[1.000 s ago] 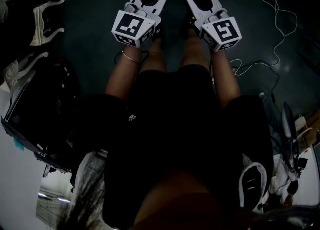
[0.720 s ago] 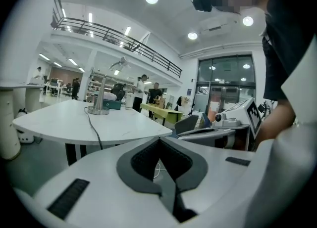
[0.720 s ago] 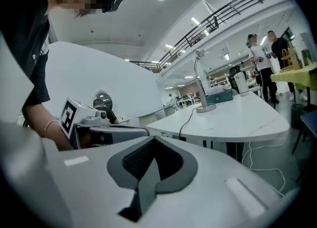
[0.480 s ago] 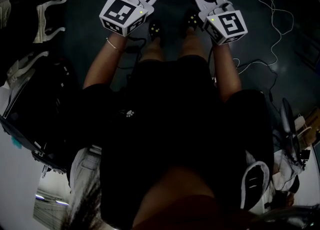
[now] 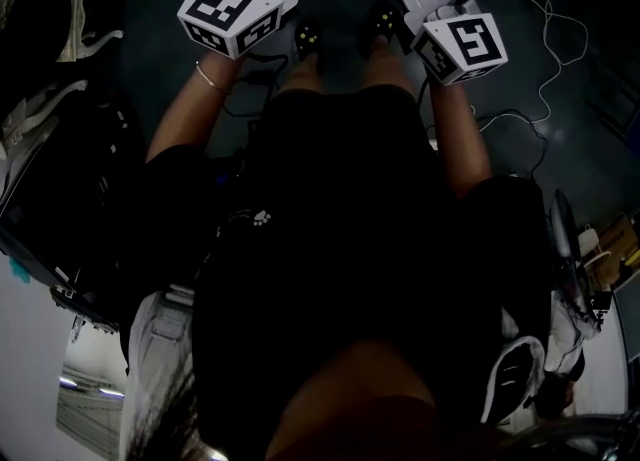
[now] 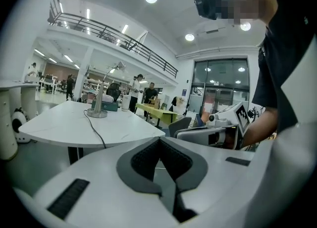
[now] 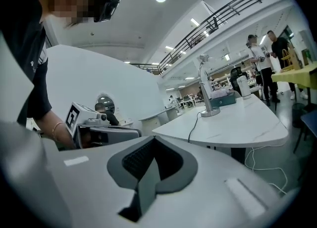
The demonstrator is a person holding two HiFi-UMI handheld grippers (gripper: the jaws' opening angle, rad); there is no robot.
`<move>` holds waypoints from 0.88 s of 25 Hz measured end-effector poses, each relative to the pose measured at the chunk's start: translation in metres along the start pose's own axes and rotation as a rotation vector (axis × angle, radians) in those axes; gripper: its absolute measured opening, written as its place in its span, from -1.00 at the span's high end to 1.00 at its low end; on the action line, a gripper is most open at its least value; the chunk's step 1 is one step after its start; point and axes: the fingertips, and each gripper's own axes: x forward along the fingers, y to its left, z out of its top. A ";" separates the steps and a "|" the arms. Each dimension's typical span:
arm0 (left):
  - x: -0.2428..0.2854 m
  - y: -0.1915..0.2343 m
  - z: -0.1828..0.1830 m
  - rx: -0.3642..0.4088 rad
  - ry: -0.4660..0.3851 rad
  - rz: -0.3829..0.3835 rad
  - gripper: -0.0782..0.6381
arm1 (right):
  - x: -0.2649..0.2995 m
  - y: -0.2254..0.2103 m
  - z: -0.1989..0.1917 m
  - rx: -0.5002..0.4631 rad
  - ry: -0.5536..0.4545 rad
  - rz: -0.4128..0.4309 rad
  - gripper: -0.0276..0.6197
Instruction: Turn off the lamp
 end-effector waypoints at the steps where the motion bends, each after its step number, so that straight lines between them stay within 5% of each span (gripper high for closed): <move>1: -0.005 -0.002 -0.001 -0.010 0.009 -0.001 0.76 | 0.000 0.005 0.000 0.004 0.000 0.003 0.91; 14: -0.053 -0.015 -0.005 -0.067 0.060 0.026 0.76 | 0.001 0.037 -0.004 0.021 0.018 0.024 0.91; 22: -0.070 -0.021 -0.001 -0.027 0.071 0.034 0.76 | -0.001 0.052 0.005 0.028 -0.017 0.036 0.91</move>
